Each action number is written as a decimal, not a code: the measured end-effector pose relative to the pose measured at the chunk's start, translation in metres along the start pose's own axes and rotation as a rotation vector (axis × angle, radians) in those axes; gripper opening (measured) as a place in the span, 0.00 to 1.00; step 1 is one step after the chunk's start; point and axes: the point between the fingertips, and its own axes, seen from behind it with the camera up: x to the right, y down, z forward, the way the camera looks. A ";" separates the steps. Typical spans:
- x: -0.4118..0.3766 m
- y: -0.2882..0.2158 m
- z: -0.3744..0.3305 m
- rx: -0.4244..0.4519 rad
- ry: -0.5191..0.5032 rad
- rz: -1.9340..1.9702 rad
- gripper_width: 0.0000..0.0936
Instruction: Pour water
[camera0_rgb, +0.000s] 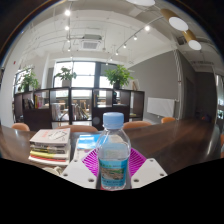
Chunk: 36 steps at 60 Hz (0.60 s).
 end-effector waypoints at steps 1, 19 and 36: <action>0.001 0.005 0.002 -0.010 -0.002 0.000 0.36; -0.009 0.083 0.031 -0.067 -0.071 0.010 0.37; -0.012 0.090 0.026 -0.075 -0.104 0.016 0.55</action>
